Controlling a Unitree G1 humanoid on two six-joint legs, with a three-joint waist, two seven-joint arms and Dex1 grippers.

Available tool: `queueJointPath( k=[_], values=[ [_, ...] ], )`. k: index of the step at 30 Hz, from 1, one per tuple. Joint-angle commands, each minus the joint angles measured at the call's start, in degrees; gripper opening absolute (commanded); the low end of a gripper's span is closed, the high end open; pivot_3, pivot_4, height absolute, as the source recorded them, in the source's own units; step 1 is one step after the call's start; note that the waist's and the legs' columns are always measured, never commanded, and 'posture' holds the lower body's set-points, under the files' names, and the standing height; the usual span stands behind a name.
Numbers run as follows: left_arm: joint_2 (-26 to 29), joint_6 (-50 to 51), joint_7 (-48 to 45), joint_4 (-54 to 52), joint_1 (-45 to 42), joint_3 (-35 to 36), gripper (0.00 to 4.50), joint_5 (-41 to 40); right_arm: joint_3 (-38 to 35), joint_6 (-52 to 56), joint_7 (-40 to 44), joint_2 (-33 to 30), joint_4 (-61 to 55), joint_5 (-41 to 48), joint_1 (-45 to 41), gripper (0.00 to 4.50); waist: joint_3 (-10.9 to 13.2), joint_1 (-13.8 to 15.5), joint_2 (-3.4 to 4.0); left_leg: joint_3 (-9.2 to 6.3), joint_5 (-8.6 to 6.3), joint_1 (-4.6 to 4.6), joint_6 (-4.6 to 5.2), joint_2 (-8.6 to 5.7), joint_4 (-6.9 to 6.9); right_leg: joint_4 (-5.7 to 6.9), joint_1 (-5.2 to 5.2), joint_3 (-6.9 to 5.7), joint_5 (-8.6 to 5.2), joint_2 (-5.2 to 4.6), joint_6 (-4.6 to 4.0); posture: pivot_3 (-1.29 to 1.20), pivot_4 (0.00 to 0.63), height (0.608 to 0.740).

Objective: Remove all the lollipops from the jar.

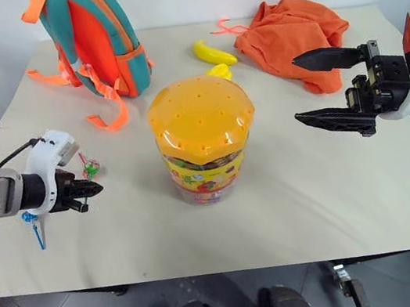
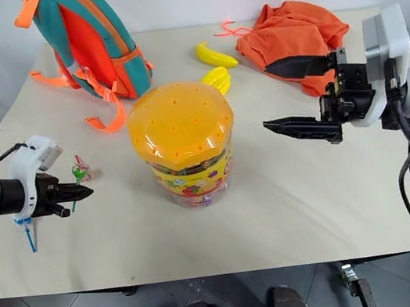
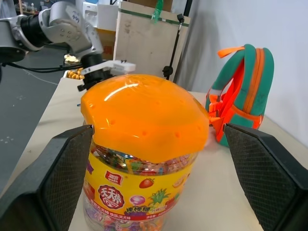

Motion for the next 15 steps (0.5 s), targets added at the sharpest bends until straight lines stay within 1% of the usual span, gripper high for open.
queueJointPath(
  k=[1,2,4,5,9,13,15],
  values=[
    [-0.2,-2.0,1.1,-0.1,-0.1,0.0,0.06,-0.1,-1.0,-0.9,0.6,-0.3,-0.8,0.4,-1.0,4.5,0.0,-0.1,0.0,0.0,0.0,0.0,0.0,0.0,0.0,0.0,0.0,0.0,0.0,0.0,0.0,0.0,0.15,0.74],
    [-0.1,-2.3,1.0,0.2,-0.2,-0.4,0.06,-0.2,-1.1,-0.9,0.6,-0.3,-1.0,0.4,-0.9,4.5,0.0,-0.1,0.0,0.01,0.0,0.01,0.0,0.0,-0.01,0.0,0.0,0.0,0.0,0.0,0.0,0.0,0.15,0.74],
    [0.0,-1.7,0.2,0.9,-1.0,-0.9,0.52,-1.2,-1.3,-0.7,0.4,-0.4,-1.3,0.4,-0.6,4.5,0.0,-0.2,0.0,0.04,0.0,0.01,0.0,0.01,-0.02,0.0,-0.03,-0.01,0.0,0.02,0.0,0.0,0.15,0.74],
    [0.5,-1.4,-0.2,1.1,-1.2,-1.5,0.64,-1.5,-1.4,-0.6,0.4,-0.5,-1.5,0.4,-0.5,4.5,0.0,-0.3,0.0,0.05,0.0,0.01,0.0,0.01,-0.02,0.0,-0.04,-0.01,0.0,0.02,0.0,0.0,0.15,0.74],
    [5.1,-2.1,-2.3,-0.6,0.1,-2.6,1.85,-2.3,-2.0,-0.3,-0.1,-0.9,-2.0,0.5,0.0,4.5,0.0,-0.3,0.0,0.08,0.0,0.01,0.0,0.02,-0.03,0.0,-0.05,-0.01,0.0,0.03,0.0,0.0,0.15,0.74],
    [10.8,-2.1,-4.7,-3.1,3.0,-1.3,2.96,-3.9,-2.7,-0.1,-0.5,-1.3,-2.7,0.7,1.0,4.5,0.0,-0.3,0.0,0.11,0.0,0.03,0.0,0.03,-0.08,0.0,-0.08,0.0,0.0,0.03,0.0,0.0,0.15,0.74],
    [12.8,-2.9,-4.6,-2.9,4.3,-0.7,3.59,-3.6,-2.7,-0.1,-0.6,-1.4,-2.7,0.7,1.0,4.5,0.0,-0.3,0.01,0.12,0.0,0.03,0.0,0.03,-0.08,0.0,-0.08,0.01,0.0,0.02,0.0,0.0,0.15,0.74]
  ],
)
